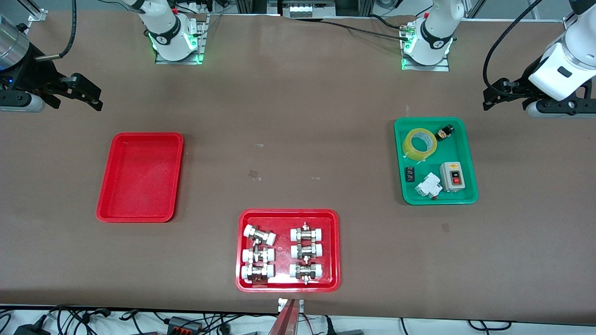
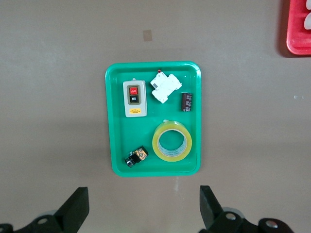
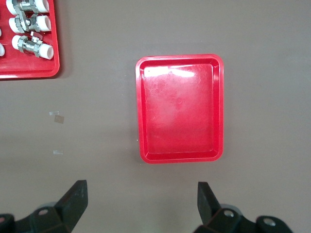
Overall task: Left arm passes tape to right arm into tray
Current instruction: 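Move the left gripper from rest toward the tape on the green tray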
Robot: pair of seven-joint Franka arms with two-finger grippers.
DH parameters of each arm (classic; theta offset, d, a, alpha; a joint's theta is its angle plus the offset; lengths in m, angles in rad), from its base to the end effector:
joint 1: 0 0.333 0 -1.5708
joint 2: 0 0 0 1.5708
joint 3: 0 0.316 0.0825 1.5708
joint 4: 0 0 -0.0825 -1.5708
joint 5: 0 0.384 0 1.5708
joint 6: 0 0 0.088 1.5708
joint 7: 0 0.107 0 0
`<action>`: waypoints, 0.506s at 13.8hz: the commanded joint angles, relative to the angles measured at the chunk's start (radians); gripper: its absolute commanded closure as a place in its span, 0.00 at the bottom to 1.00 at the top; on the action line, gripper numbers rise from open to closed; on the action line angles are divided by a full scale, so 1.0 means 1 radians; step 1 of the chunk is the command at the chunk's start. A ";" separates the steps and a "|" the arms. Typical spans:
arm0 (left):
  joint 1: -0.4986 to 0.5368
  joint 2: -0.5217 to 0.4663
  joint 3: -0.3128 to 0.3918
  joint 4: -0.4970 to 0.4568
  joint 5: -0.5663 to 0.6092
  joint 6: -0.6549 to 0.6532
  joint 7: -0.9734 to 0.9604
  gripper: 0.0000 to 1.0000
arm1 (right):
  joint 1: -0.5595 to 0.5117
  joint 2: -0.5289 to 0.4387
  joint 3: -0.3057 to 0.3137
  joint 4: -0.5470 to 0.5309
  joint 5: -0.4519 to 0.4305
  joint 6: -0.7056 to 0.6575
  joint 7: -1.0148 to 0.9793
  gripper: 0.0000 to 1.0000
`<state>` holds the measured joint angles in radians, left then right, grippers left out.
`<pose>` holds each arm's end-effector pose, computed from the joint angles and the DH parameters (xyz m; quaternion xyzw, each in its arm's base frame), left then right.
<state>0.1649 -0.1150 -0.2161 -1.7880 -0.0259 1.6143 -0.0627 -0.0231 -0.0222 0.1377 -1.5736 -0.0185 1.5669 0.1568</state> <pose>0.5173 -0.0347 0.5858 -0.9995 -0.0078 0.0306 0.0011 0.5440 0.0615 0.6350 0.9997 -0.0212 0.0090 0.0096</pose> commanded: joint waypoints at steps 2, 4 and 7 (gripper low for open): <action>-0.010 -0.014 0.007 0.002 -0.025 -0.020 0.017 0.00 | 0.003 0.004 0.000 0.018 -0.001 -0.011 0.003 0.00; -0.011 -0.006 0.006 0.004 -0.025 -0.017 0.015 0.00 | 0.002 0.004 0.000 0.018 -0.001 -0.005 -0.005 0.00; -0.016 0.024 0.006 0.016 -0.025 -0.014 0.014 0.00 | 0.002 0.004 0.000 0.018 0.000 -0.008 0.000 0.00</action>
<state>0.1548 -0.1095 -0.2161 -1.7878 -0.0260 1.6095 -0.0625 -0.0231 -0.0222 0.1377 -1.5730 -0.0185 1.5668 0.1568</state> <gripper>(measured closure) 0.000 0.000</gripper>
